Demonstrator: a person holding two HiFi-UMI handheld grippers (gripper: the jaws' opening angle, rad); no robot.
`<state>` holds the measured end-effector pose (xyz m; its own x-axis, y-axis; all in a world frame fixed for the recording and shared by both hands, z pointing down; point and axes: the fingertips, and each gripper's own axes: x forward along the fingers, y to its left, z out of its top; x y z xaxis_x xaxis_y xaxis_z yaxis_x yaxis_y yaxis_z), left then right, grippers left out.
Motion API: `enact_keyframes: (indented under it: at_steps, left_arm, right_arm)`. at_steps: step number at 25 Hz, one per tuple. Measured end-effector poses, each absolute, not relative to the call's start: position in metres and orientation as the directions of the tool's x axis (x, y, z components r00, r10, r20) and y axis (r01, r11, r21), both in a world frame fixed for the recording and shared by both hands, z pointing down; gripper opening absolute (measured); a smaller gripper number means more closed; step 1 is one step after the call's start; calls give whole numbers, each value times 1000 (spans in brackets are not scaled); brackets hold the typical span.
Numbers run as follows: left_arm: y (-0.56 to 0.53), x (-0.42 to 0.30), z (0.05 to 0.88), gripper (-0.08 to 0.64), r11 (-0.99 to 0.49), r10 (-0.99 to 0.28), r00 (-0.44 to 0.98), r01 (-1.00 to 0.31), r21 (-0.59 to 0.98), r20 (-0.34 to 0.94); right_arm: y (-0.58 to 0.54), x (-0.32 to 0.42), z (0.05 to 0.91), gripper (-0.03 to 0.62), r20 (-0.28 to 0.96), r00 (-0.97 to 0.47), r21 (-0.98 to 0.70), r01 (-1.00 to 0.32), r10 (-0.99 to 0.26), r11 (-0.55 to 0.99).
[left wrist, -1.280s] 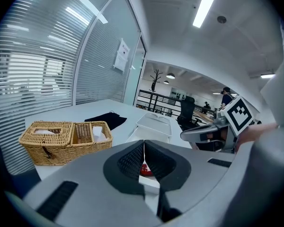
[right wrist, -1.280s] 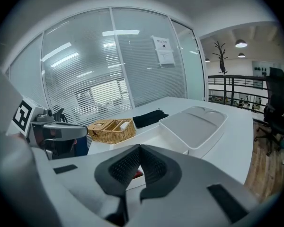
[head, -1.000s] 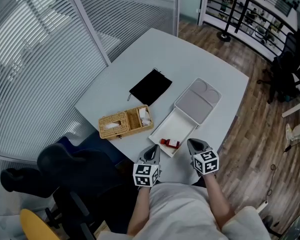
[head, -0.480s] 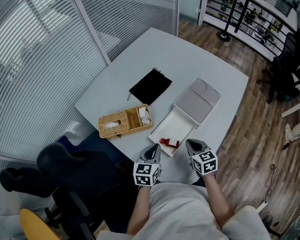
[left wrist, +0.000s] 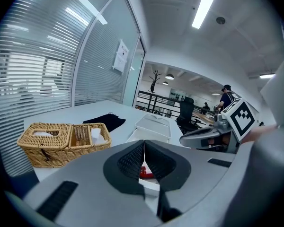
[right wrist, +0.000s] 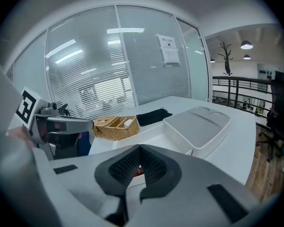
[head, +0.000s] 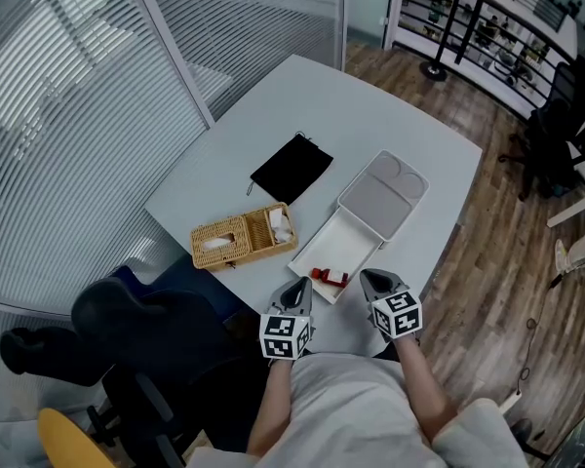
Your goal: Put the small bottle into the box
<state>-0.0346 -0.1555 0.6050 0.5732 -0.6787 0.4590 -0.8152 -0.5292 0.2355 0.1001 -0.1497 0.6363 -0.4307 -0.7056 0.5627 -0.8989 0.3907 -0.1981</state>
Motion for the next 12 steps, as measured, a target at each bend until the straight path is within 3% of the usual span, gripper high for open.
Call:
enact_keyframes:
  at_steps: [12]
  left_arm:
    - [-144, -41, 607, 29, -518, -683, 571, -819, 248, 456]
  right_arm:
    - [-140, 100, 638, 17, 570, -412, -170, -905, -711, 389]
